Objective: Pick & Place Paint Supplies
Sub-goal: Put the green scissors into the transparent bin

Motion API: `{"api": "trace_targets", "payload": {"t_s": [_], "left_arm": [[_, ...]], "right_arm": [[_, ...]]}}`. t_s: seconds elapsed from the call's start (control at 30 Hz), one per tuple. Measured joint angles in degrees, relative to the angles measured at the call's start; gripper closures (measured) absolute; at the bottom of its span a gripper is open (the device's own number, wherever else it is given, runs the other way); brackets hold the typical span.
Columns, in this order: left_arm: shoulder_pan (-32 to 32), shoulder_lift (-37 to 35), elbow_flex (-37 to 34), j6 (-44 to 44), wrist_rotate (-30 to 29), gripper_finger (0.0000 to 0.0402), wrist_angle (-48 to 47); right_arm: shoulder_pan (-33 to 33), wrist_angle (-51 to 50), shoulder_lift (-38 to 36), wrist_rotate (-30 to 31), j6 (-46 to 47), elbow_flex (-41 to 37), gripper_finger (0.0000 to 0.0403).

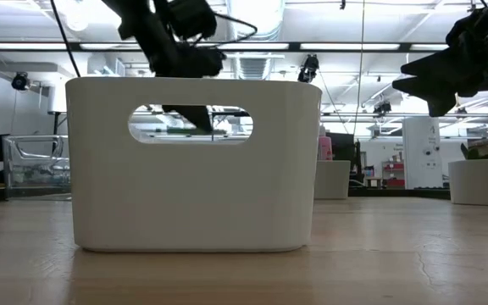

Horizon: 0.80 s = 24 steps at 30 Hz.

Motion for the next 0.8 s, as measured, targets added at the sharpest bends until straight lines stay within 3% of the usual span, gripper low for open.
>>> {"api": "trace_targets", "payload": {"t_s": [0.27, 0.5, 0.63, 0.8], "left_arm": [[1.04, -7.23, 2.49, -15.5, -13.82, 0.0375, -5.61], [2.49, -18.01, -2.23, -28.54, -26.5, 0.0375, -10.44], [4.5, -23.45, -6.3, -33.71, -29.67, 0.0375, -11.44], [8.7, -27.17, -11.92, -36.22, -29.34, 0.0375, -11.48]], "right_arm": [[0.0, -0.03, -0.01, 0.02, -0.02, 0.0, 0.0209], [-0.01, -0.02, 0.02, 0.07, 0.0, 0.0, 0.0209], [-0.02, -0.02, 0.02, 0.13, -0.01, 0.0, 0.0209], [-0.01, -0.04, 0.0, 0.11, -0.02, 0.0, 0.0209]]}}
